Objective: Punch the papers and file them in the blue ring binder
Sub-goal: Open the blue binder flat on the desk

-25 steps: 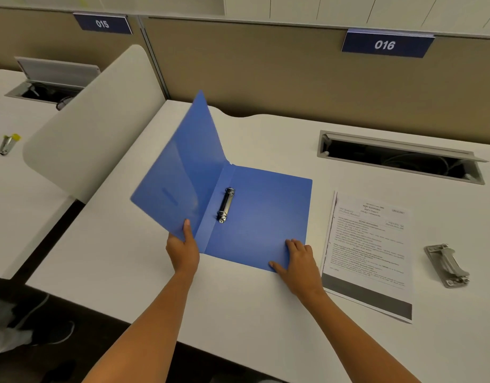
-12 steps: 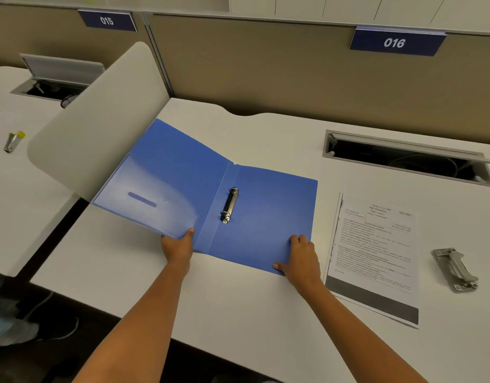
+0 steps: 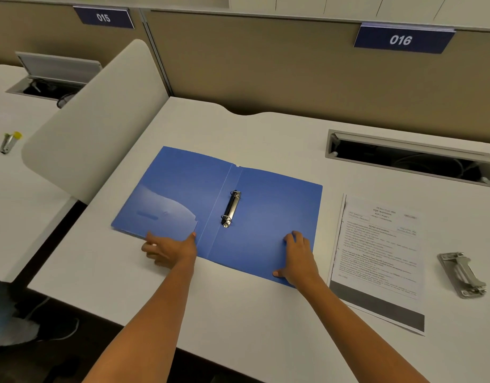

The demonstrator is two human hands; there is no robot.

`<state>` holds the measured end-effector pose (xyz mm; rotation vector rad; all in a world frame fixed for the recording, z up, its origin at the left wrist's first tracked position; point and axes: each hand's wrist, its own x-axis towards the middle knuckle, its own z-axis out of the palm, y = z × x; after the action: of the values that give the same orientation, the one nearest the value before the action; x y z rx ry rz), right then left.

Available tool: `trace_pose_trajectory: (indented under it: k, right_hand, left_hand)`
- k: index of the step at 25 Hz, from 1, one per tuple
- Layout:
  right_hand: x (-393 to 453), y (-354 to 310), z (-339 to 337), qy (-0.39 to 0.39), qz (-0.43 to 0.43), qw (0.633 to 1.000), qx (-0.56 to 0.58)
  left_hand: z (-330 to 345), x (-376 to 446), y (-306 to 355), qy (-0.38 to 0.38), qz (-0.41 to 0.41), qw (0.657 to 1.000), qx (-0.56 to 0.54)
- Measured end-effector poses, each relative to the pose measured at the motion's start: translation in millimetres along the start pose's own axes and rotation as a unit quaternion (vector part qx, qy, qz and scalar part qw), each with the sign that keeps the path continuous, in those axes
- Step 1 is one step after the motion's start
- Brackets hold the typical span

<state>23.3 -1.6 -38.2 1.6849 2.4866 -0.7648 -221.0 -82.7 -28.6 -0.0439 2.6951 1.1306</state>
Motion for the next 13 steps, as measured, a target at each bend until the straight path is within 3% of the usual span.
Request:
trace_pose_trajectory:
  k: [1,3,6,8,11,13]
  right_hand:
    - [1.1,-0.6,-0.2,0.000,0.001,1.000,-0.003]
    - [2.3,-2.1,-0.8,-0.002,0.002,1.000,-0.011]
    - [4.8,-5.2,-1.5,-0.014,0.005,1.000,-0.028]
    - [7.7,-9.0,-1.0,-0.026,0.005,0.999,-0.044]
    - [13.9,-17.4,0.9,-0.049,-0.024,0.998,-0.041]
    - [18.8,-24.7,0.8,-0.074,-0.052,0.996,0.023]
  left_hand:
    - [3.0,0.1,0.7,-0.005,0.043,0.999,0.029]
    - [13.5,2.7,-0.1,-0.089,0.180,0.978,0.059]
    - [31.9,3.4,0.3,-0.255,0.311,0.911,0.090]
    - [41.9,-2.2,3.5,-0.296,0.331,0.890,0.101]
    - [50.3,-7.1,5.7,-0.298,0.310,0.900,0.072]
    - [48.8,-6.0,6.0,-0.295,0.316,0.898,0.079]
